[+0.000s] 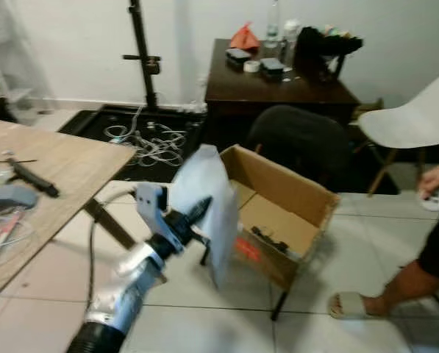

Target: Picking trash to rubbish bin

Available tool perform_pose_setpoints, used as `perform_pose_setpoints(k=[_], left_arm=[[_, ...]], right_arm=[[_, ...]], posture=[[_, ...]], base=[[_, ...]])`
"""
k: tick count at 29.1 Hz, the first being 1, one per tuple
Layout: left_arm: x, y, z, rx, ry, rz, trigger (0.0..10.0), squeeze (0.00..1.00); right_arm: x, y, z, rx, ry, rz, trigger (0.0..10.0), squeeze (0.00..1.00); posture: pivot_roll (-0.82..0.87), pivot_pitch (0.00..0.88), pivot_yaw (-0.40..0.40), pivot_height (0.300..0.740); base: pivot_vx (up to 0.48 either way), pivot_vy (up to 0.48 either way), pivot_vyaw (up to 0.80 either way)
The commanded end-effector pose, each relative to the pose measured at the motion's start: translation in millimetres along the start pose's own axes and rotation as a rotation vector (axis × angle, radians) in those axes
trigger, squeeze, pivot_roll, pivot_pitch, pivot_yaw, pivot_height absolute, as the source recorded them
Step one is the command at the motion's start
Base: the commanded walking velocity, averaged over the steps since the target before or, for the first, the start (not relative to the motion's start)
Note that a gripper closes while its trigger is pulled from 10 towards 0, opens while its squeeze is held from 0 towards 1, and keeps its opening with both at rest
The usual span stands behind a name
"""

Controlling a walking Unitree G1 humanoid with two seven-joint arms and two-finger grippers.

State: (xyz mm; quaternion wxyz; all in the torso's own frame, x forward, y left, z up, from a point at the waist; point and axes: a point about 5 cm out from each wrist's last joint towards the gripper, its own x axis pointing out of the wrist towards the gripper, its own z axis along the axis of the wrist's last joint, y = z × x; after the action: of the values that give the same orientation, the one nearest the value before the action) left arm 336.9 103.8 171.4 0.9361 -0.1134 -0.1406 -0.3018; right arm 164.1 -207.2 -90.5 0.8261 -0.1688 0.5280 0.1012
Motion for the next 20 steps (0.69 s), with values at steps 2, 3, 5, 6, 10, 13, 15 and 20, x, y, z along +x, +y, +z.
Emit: perform_pose_setpoints(k=[2, 3, 5, 6, 10, 13, 15, 20], left_arm=[[-5.1, 20.5, -3.5, 0.081, 0.03, 0.082, 10.0, 0.0], [-5.8, 27.0, -2.1, 0.104, 0.029, 0.105, 10.0, 0.0], [-8.3, 37.2, 0.0, 0.125, 0.028, 0.14, 10.0, 0.0], [-9.6, 40.3, 0.6, 0.125, 0.026, 0.149, 10.0, 0.0], [-10.5, 38.6, -1.9, 0.109, 0.022, 0.13, 10.0, 0.0], [-9.6, 29.7, -9.8, 0.092, 0.023, 0.115, 10.0, 0.0], [-9.2, 25.0, -14.8, 0.068, 0.018, 0.115, 10.0, 0.0], [-8.5, 19.3, -20.1, 0.053, 0.011, 0.117, 10.0, 0.0]], right_arm=[[0.1, 7.1, -7.3, 0.01, 0.025, 0.025, 10.0, 0.0], [0.2, 6.9, -7.1, 0.01, 0.024, 0.025, 10.0, 0.0], [0.1, 6.3, -6.8, 0.011, 0.023, 0.023, 10.0, 0.0], [0.1, 5.9, -6.8, 0.012, 0.022, 0.022, 10.0, 0.0], [-0.1, 4.4, -6.7, 0.014, 0.022, 0.019, 10.0, 0.0], [-0.2, 4.1, -7.5, 0.011, 0.024, 0.019, 10.0, 0.0], [-0.2, 4.1, -7.2, 0.012, 0.022, 0.019, 10.0, 0.0], [0.0, 4.8, -5.0, 0.021, 0.008, 0.023, 10.0, 0.0]], posture=[[-0.13, 0.11, 0.013, 0.74], [-0.13, 0.11, 0.013, 0.74], [-0.13, 0.11, 0.013, 0.74], [-0.13, 0.11, 0.013, 0.74], [-0.14, 0.103, 0.014, 0.74], [-0.14, 0.101, 0.014, 0.74], [-0.14, 0.101, 0.014, 0.74], [-0.14, 0.103, 0.015, 0.74]], base=[[0.0, 0.0, -0.78], [0.0, 0.0, -0.78], [0.0, 0.0, -0.78], [0.0, 0.0, -0.78], [0.0, 0.0, -0.78], [0.0, 0.0, -0.78], [0.0, 0.0, -0.78], [0.0, 0.0, -0.78]])
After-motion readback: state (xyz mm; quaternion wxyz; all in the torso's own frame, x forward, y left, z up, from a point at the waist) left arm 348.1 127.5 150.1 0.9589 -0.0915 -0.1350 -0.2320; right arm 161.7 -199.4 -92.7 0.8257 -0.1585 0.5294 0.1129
